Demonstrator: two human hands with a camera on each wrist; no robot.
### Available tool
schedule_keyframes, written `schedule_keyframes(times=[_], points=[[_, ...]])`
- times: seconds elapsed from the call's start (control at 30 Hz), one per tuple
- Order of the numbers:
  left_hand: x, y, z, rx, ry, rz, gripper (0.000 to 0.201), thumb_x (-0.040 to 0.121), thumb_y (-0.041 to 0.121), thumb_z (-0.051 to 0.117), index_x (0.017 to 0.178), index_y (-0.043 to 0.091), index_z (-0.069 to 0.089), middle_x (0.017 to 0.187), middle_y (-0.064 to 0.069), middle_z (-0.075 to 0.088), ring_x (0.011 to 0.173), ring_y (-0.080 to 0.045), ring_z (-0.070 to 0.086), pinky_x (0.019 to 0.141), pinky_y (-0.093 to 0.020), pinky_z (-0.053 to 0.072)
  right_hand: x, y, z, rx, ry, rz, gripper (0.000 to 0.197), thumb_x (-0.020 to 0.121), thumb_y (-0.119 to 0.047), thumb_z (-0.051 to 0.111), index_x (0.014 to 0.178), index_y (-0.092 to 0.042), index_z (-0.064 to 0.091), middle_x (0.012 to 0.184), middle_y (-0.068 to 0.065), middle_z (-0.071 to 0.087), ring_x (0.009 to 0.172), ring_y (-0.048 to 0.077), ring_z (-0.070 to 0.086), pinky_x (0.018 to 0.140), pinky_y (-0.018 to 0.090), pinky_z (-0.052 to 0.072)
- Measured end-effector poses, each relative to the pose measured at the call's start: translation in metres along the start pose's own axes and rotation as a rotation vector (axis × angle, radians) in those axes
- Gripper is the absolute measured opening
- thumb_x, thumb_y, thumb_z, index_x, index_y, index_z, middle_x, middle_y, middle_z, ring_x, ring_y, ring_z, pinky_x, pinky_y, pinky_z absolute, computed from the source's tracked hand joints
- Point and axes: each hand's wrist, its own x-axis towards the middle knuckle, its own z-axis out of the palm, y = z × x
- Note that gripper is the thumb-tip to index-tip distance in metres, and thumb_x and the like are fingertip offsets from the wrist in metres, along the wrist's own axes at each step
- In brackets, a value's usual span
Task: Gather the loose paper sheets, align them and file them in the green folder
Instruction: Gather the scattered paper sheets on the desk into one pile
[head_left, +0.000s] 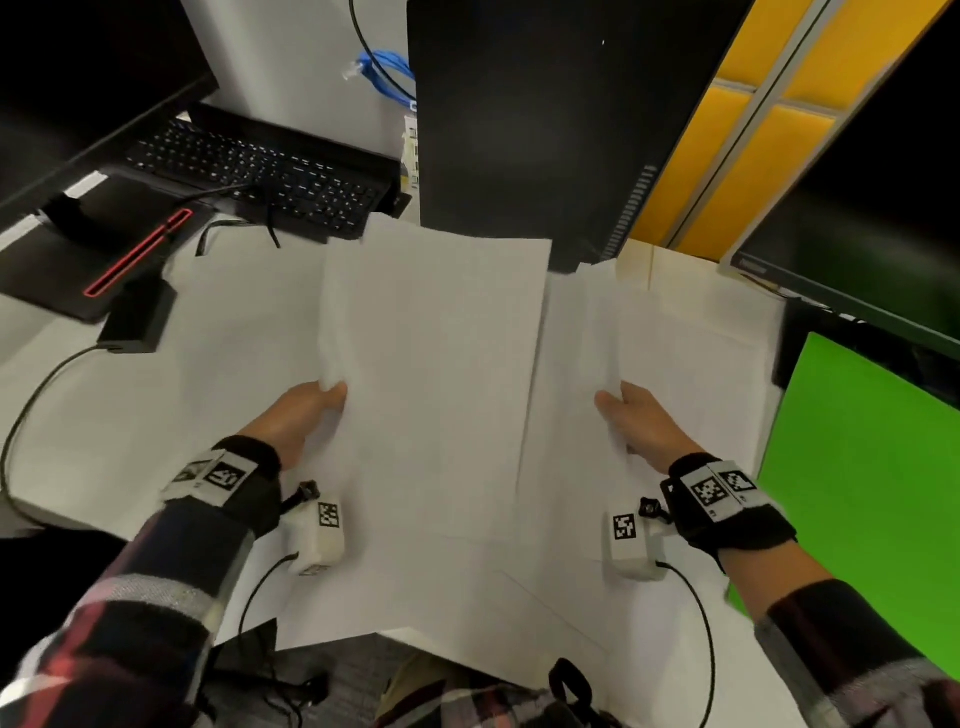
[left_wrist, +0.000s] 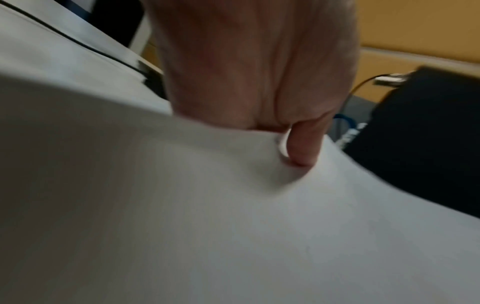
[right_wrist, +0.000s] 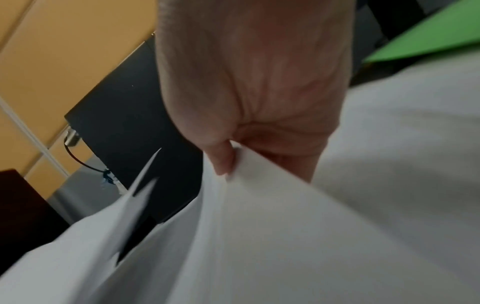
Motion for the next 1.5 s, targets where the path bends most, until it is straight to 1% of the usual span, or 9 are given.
schedule_keyframes(times=[0.13, 0.27, 0.4, 0.57, 0.7, 1.0, 1.2, 1.4, 1.5], points=[[0.003, -0.007, 0.037, 0.185, 0.121, 0.118, 0.021, 0.091, 0.014, 0.051, 0.111, 0.008, 0.05, 0.113, -0.015, 0.057, 0.086, -0.022, 0.057, 0.072, -0.028, 0.045, 0.004, 0.006, 0.012, -0.117, 0.293, 0.036, 0.05, 0.097, -0.037, 0.034, 0.127, 0.0, 0.051, 0.129, 0.022, 0.052, 0.118, 0.035, 0.048, 0.097, 0.037, 0.039], [0.005, -0.018, 0.026, 0.403, 0.556, 0.061, 0.055, 0.082, 0.014, 0.059, 0.132, 0.009, 0.038, 0.14, -0.017, 0.033, 0.129, -0.035, 0.035, 0.105, -0.04, 0.031, 0.005, 0.016, -0.008, -0.278, 0.402, 0.279, 0.06, 0.089, -0.034, 0.048, 0.138, 0.0, 0.035, 0.141, 0.021, 0.029, 0.13, 0.038, 0.029, 0.105, 0.044, 0.03], [0.005, -0.026, 0.009, 0.472, 0.713, -0.115, 0.072, 0.078, 0.022, 0.063, 0.137, 0.0, 0.028, 0.144, -0.021, 0.023, 0.132, -0.037, 0.026, 0.109, -0.046, 0.024, 0.017, 0.01, -0.003, -0.054, 0.296, 0.165, 0.059, 0.088, -0.02, 0.054, 0.137, 0.006, 0.035, 0.143, 0.019, 0.038, 0.131, 0.033, 0.038, 0.107, 0.037, 0.032], [0.024, -0.018, -0.011, 0.359, 0.504, -0.109, 0.074, 0.081, 0.025, 0.067, 0.139, -0.003, 0.029, 0.14, -0.023, 0.039, 0.128, -0.04, 0.04, 0.104, -0.046, 0.036, 0.023, 0.009, 0.003, -0.239, 0.334, 0.215, 0.054, 0.084, -0.025, 0.057, 0.134, -0.012, 0.043, 0.142, 0.015, 0.028, 0.131, 0.034, 0.03, 0.109, 0.044, 0.028], [0.029, -0.017, -0.015, 0.398, 0.392, 0.034, 0.039, 0.088, 0.011, 0.056, 0.122, -0.008, 0.052, 0.124, -0.026, 0.057, 0.115, -0.04, 0.053, 0.094, -0.039, 0.042, 0.014, 0.025, -0.01, -0.242, 0.582, 0.406, 0.066, 0.08, -0.025, 0.063, 0.133, 0.002, 0.034, 0.143, 0.021, 0.023, 0.132, 0.036, 0.025, 0.109, 0.046, 0.024], [0.019, -0.001, -0.004, 0.291, 0.386, 0.162, 0.018, 0.094, 0.009, 0.048, 0.106, 0.001, 0.059, 0.08, -0.009, 0.059, 0.092, -0.028, 0.055, 0.074, -0.025, 0.04, 0.024, 0.034, -0.028, 0.013, 0.613, 0.32, 0.042, 0.076, -0.008, 0.063, 0.114, 0.01, 0.054, 0.124, 0.027, 0.05, 0.114, 0.038, 0.051, 0.086, 0.037, 0.046], [0.03, 0.007, 0.019, 0.264, 0.235, 0.069, 0.047, 0.099, 0.021, 0.036, 0.14, 0.0, 0.035, 0.146, -0.017, 0.038, 0.134, -0.032, 0.037, 0.112, -0.037, 0.027, 0.027, 0.004, -0.002, 0.102, 0.332, 0.062, 0.014, 0.089, -0.002, 0.049, 0.081, 0.001, 0.059, 0.085, 0.012, 0.059, 0.081, 0.023, 0.054, 0.052, 0.023, 0.041], [0.038, 0.019, 0.029, 0.074, 0.054, 0.022, 0.07, 0.092, 0.059, 0.025, 0.136, 0.007, 0.043, 0.131, -0.004, 0.049, 0.122, -0.027, 0.047, 0.108, -0.036, 0.033, 0.028, -0.018, 0.02, 0.315, 0.172, 0.109, 0.049, 0.097, -0.043, 0.033, 0.112, -0.005, 0.06, 0.105, 0.009, 0.062, 0.097, 0.026, 0.057, 0.094, 0.039, 0.047], [0.041, 0.015, 0.022, 0.008, 0.04, 0.0, 0.091, 0.078, 0.076, 0.031, 0.143, 0.012, 0.035, 0.146, -0.006, 0.041, 0.132, -0.026, 0.04, 0.114, -0.041, 0.027, 0.029, -0.018, 0.017, 0.335, 0.258, 0.118, 0.066, 0.095, -0.055, 0.024, 0.111, -0.002, 0.061, 0.095, 0.01, 0.063, 0.091, 0.027, 0.057, 0.083, 0.035, 0.047]])
